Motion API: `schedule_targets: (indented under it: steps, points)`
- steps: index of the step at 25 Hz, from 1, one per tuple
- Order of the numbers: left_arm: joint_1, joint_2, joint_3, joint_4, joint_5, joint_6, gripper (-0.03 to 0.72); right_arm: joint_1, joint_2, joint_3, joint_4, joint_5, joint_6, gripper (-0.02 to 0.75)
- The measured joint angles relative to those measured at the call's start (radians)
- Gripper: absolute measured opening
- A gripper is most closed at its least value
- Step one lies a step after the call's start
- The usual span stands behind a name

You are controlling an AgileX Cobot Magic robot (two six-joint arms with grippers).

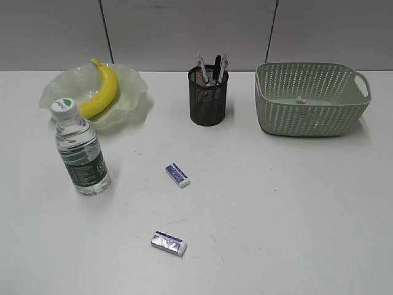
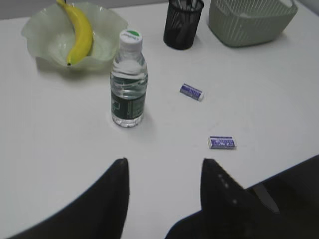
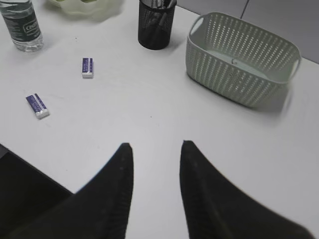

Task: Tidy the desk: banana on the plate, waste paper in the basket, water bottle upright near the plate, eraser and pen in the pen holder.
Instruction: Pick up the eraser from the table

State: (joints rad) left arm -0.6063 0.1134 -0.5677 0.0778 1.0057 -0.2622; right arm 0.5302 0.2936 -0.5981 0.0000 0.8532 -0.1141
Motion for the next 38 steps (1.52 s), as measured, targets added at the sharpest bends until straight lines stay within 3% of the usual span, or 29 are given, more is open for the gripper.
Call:
schedule_targets:
  steps: [6, 11, 18, 24, 28, 38]
  points:
    - [0.000, -0.090, 0.028, 0.026, 0.049, 0.052, 0.306, 0.000, 0.444, -0.228, 0.179, 0.003, -0.267, 0.268]
    - [0.000, -0.099, 0.028, 0.021, 0.051, 0.072, 0.294, 0.019, 0.823, -0.501, 0.276, 0.120, -0.353, 0.268]
    - [0.000, -0.119, 0.029, 0.007, 0.053, 0.083, 0.293, 0.261, 1.217, -0.688, 0.128, 0.189, -0.352, 0.268]
    - [0.000, -0.119, 0.029, 0.004, 0.053, 0.085, 0.293, 0.396, 1.503, -0.774, 0.113, 0.176, -0.287, 0.305]
    - [0.000, -0.119, 0.029, 0.003, 0.053, 0.086, 0.293, 0.415, 1.665, -0.843, 0.113, 0.156, -0.238, 0.375]
    - [0.000, -0.119, 0.029, 0.003, 0.053, 0.086, 0.293, 0.416, 1.893, -0.990, 0.107, 0.153, -0.180, 0.392]
